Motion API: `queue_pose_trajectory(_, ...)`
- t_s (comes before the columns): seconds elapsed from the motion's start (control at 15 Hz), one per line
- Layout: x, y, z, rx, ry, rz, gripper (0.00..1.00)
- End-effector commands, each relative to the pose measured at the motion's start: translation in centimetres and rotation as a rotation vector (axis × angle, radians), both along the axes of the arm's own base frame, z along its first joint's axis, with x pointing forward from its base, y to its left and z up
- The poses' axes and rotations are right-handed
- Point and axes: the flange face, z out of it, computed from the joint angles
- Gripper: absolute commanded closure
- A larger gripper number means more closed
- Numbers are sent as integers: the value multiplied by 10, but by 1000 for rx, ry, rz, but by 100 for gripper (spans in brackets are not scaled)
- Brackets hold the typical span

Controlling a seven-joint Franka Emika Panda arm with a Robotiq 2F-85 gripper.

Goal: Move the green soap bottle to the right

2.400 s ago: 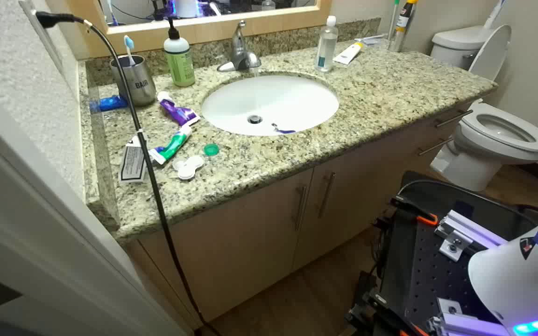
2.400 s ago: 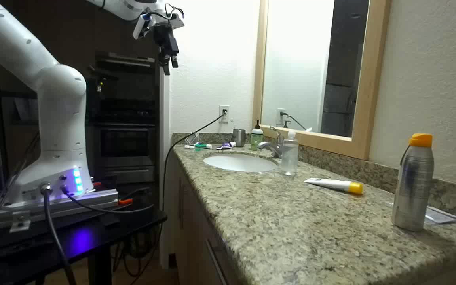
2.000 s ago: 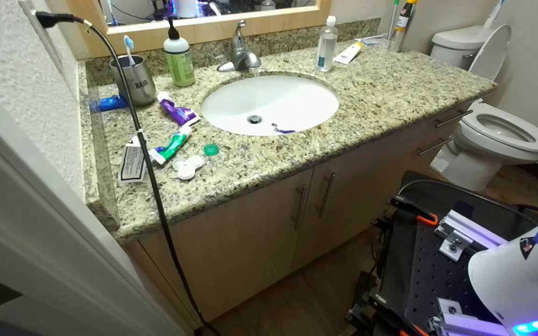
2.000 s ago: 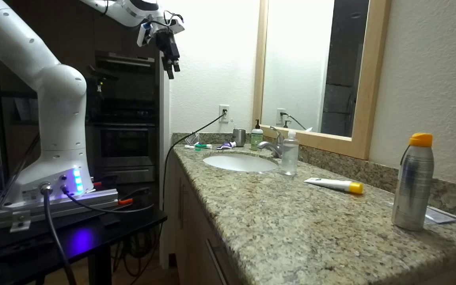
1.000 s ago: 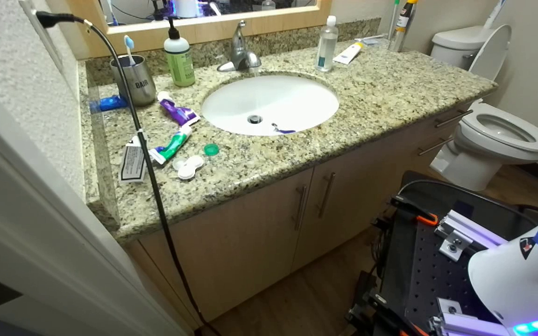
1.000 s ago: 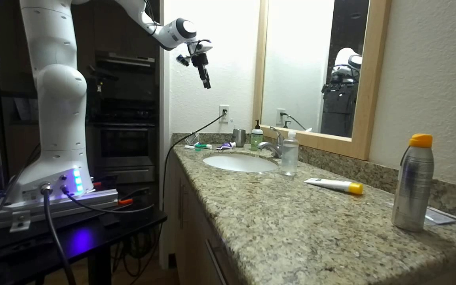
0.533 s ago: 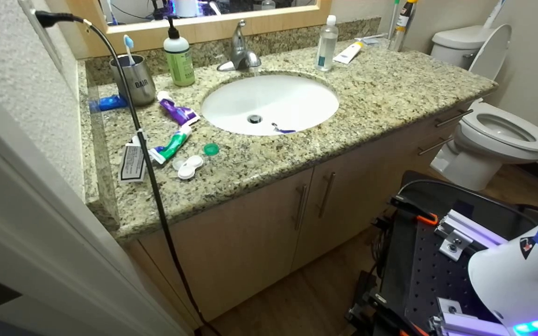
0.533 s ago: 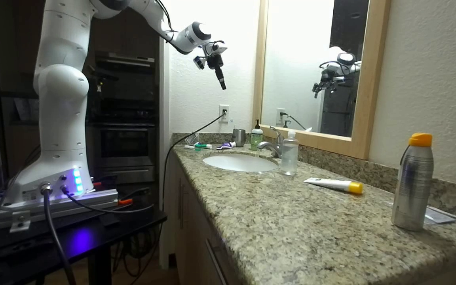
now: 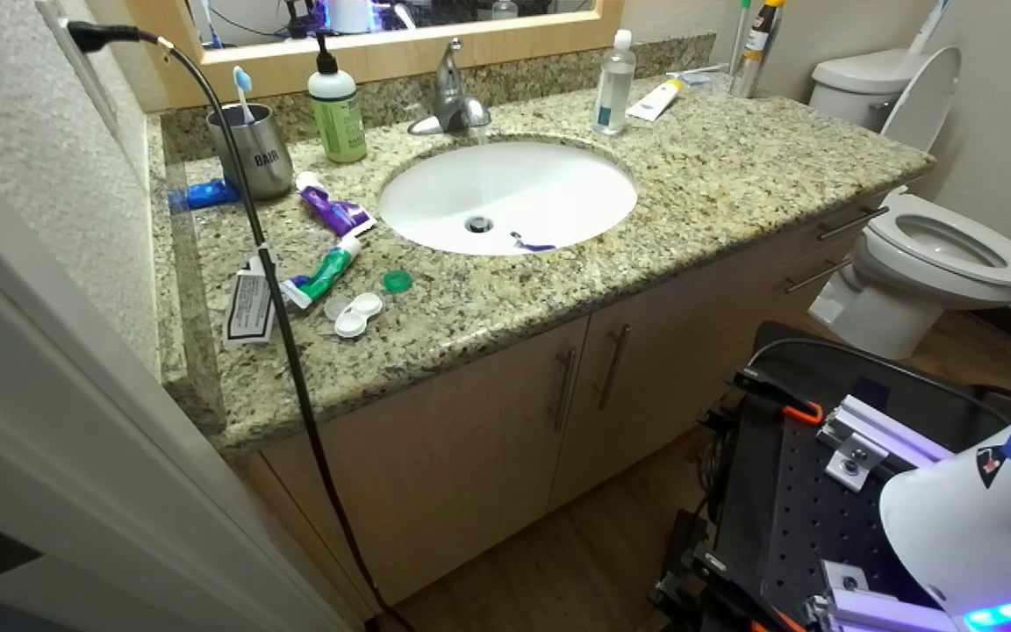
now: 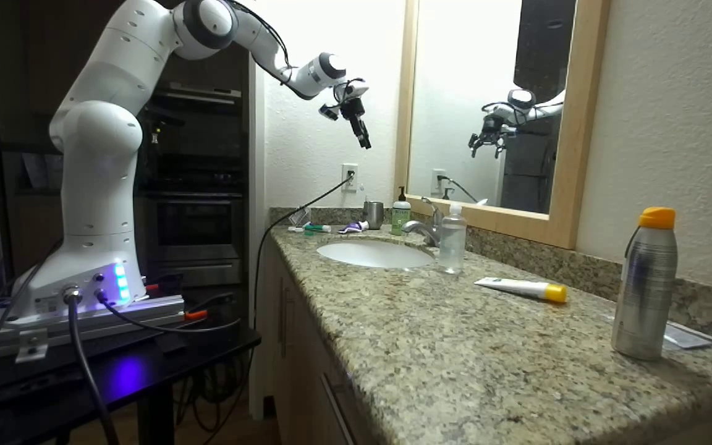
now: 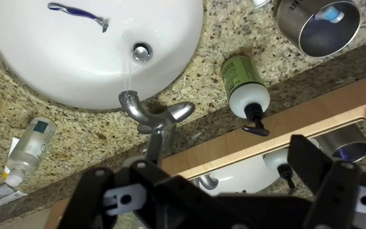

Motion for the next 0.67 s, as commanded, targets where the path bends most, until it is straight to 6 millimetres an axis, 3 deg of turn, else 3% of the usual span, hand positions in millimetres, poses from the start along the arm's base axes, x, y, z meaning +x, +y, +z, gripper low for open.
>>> queue_pose_trajectory(0.0, -2, -10, -4, 40, 124, 140, 0)
queue_pose_trajectory(0.2, 16, -19, -15, 68, 245, 262, 0)
queue_pose_trajectory(0.4, 26, -20, -25, -11, 360, 296, 0)
queue_pose_trajectory(0.53, 46, 0, -30, -32, 259, 179, 0)
queue_pose_trajectory(0.6, 47, 9, -28, 27, 223, 116, 0)
